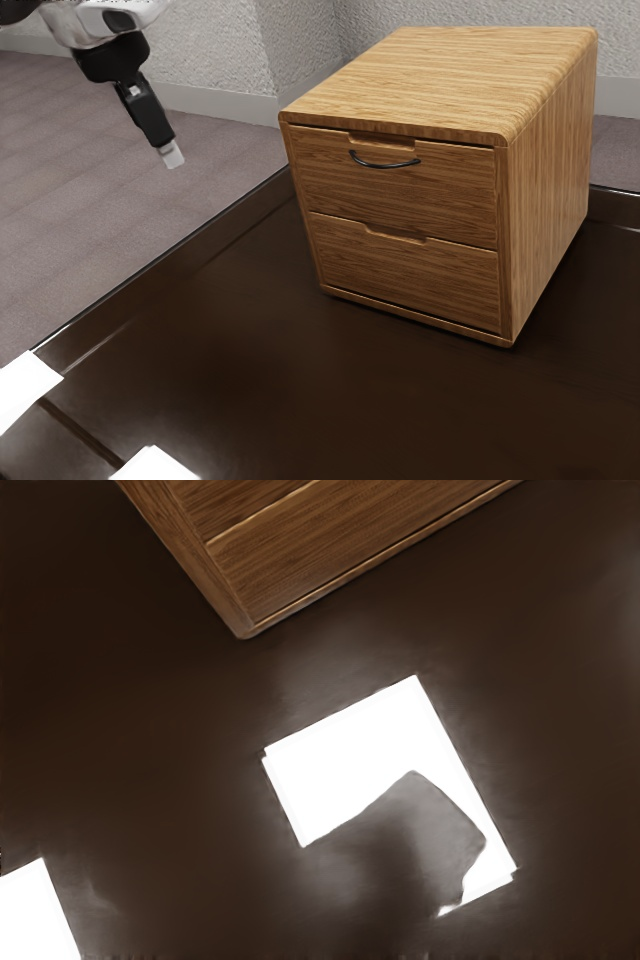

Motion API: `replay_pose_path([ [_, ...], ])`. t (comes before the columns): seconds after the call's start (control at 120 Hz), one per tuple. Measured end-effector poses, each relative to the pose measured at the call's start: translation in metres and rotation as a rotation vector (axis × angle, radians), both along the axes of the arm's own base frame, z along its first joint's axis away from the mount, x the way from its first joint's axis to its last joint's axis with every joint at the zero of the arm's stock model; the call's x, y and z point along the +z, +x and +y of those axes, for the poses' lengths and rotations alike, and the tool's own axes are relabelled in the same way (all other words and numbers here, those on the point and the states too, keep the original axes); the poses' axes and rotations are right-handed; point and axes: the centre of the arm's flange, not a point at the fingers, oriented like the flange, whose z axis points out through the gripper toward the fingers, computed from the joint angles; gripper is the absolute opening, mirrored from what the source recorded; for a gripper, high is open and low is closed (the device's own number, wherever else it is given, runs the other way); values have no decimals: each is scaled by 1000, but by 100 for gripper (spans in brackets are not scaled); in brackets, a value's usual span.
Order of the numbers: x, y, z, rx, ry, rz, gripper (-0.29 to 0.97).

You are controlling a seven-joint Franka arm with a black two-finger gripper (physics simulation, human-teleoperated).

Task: Pull the drawer handle with one arm to open the drawer

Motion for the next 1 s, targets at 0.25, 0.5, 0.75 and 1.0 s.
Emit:
replay_pose_path([
  [0.25,-28,18,-39,-188,13,69,68],
  [0.5,-57,19,-90,-560,130,27,68],
  [0.75,-47,54,-143,-947,247,-200,64],
  [1.0,-67,85,-172,-1135,278,-299,38],
])
